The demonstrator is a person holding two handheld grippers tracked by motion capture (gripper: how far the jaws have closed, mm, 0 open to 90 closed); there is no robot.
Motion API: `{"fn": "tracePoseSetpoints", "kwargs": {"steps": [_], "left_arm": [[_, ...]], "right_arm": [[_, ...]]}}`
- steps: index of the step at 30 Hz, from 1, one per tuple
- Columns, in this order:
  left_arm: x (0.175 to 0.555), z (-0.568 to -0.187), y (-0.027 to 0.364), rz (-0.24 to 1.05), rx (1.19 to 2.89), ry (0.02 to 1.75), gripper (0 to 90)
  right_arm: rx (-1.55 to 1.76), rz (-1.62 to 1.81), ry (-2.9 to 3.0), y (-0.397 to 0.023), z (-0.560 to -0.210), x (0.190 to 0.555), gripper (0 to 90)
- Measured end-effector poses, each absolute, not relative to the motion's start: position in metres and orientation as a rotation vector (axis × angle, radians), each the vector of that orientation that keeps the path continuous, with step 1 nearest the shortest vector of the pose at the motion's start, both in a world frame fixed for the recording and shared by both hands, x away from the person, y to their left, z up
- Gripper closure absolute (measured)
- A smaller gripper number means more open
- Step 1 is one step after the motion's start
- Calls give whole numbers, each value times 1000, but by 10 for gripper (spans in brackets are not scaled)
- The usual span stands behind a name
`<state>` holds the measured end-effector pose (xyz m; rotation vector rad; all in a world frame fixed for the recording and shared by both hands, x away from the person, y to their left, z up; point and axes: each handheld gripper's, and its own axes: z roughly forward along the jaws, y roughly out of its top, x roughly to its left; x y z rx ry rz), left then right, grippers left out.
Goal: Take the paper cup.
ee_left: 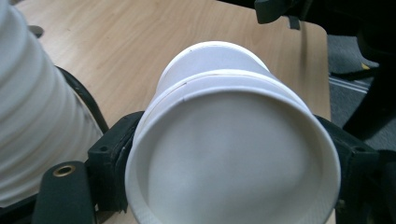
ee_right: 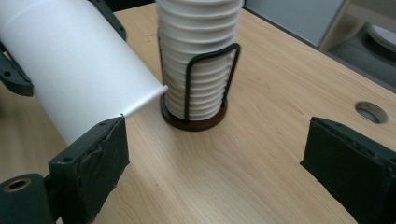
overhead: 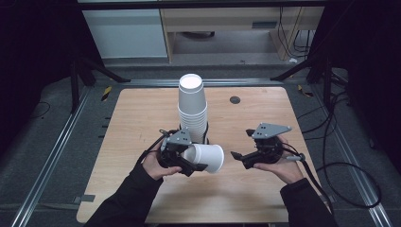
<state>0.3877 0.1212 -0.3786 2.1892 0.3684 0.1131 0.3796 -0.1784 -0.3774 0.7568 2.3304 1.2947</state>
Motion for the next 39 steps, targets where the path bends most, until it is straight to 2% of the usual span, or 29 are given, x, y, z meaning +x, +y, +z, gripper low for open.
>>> {"fn": "tracePoseSetpoints", "kwargs": {"steps": [26, 39], "left_arm": [[394, -382, 91, 212, 2013, 446, 195], [387, -408, 75, 300, 1900, 489, 196]], "right_arm": [[1054, 1427, 2084, -213, -387, 371, 73], [1091, 1438, 2069, -212, -392, 365, 67]]}}
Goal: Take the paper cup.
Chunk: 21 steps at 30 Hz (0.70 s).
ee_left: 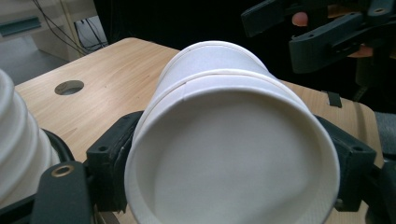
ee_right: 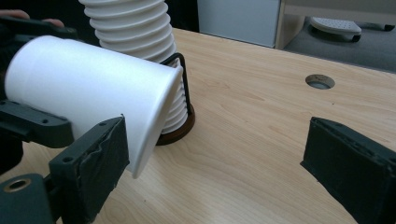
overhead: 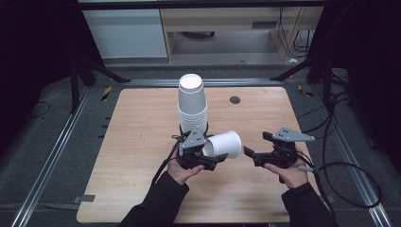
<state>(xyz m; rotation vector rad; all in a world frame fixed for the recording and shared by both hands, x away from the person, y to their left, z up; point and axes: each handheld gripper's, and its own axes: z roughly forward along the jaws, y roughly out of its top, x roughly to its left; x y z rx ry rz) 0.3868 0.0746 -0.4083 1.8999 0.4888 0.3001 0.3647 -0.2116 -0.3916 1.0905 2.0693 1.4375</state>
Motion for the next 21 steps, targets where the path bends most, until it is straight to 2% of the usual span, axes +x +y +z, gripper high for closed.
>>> {"fn": "tracePoseSetpoints", "kwargs": {"steps": [14, 21], "left_arm": [[380, -431, 70, 373, 1776, 571, 196], [380, -437, 70, 387, 1740, 607, 196]], "right_arm": [[1196, 1496, 1991, -205, -395, 363, 40], [1285, 1598, 1929, -202, -395, 360, 54]]}}
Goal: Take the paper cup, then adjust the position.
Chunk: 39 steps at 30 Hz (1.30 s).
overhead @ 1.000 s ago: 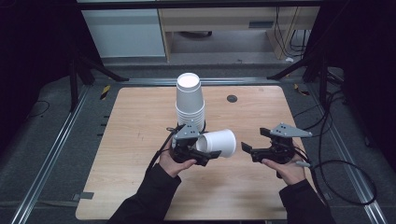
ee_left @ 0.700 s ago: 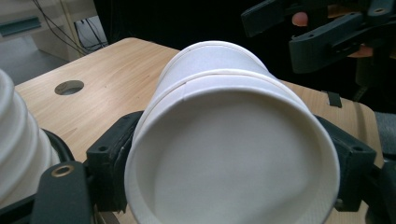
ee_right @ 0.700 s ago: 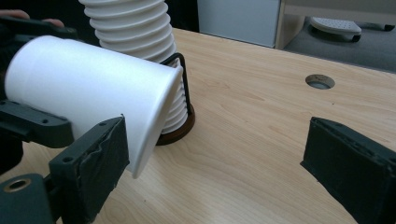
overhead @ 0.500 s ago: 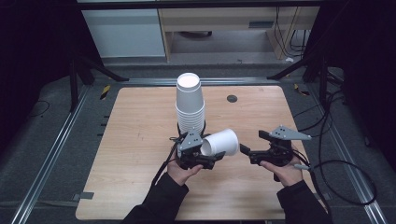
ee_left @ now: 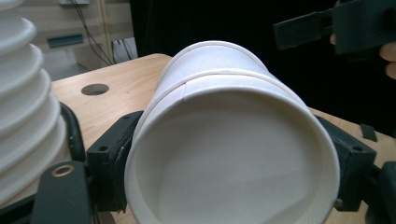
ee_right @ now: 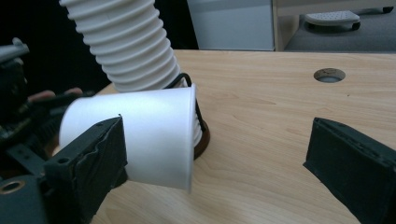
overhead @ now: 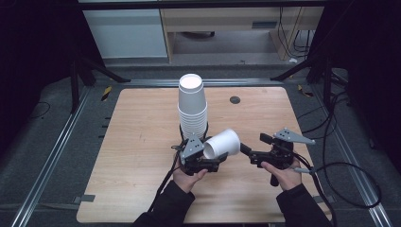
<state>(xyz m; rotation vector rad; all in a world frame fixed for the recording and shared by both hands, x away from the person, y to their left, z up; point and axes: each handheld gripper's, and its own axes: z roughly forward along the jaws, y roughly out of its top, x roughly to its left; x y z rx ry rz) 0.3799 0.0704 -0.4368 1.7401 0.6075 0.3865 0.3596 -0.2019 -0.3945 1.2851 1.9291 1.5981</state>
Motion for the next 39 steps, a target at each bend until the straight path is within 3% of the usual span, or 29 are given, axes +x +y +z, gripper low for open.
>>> {"fn": "tracePoseSetpoints", "kwargs": {"steps": [39], "left_arm": [[379, -426, 56, 487, 1651, 619, 196]], "right_arm": [[1573, 1779, 1779, -185, -398, 354, 19]]}}
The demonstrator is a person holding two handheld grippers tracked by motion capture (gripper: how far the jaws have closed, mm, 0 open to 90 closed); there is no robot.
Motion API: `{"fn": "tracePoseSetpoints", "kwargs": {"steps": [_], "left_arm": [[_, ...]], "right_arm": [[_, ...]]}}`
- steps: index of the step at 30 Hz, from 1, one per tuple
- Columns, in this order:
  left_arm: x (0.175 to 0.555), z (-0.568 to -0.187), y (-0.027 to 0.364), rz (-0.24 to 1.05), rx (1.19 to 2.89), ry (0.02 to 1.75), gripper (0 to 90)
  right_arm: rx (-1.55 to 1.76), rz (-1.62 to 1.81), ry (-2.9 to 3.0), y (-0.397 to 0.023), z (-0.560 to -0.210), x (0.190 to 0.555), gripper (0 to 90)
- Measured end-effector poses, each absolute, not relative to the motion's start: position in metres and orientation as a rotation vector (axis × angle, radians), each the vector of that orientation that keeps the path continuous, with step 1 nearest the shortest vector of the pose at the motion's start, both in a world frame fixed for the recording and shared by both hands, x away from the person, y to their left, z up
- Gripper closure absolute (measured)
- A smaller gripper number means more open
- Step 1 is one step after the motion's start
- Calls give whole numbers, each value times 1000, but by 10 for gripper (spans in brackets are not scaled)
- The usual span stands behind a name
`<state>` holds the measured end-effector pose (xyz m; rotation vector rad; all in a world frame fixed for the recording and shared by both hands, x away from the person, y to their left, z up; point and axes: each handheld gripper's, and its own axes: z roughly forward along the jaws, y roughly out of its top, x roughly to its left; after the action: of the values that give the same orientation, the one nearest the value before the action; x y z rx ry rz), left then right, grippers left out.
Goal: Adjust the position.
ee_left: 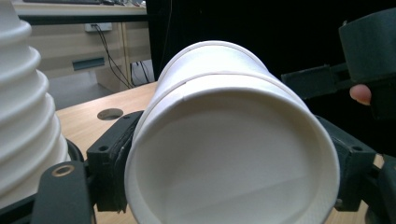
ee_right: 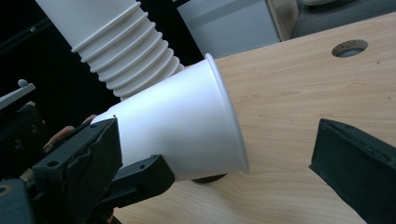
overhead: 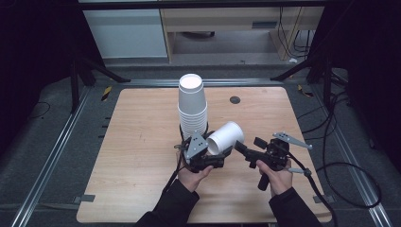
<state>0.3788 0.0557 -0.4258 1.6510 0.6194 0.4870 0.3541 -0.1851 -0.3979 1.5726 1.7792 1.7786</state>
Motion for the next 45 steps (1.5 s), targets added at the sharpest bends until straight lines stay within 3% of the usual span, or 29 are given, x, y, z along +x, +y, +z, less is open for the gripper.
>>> {"fn": "tracePoseSetpoints", "kwargs": {"steps": [45], "left_arm": [[379, -422, 58, 579, 1559, 651, 196]], "right_arm": [[2069, 2100, 1442, -160, -408, 370, 82]]}}
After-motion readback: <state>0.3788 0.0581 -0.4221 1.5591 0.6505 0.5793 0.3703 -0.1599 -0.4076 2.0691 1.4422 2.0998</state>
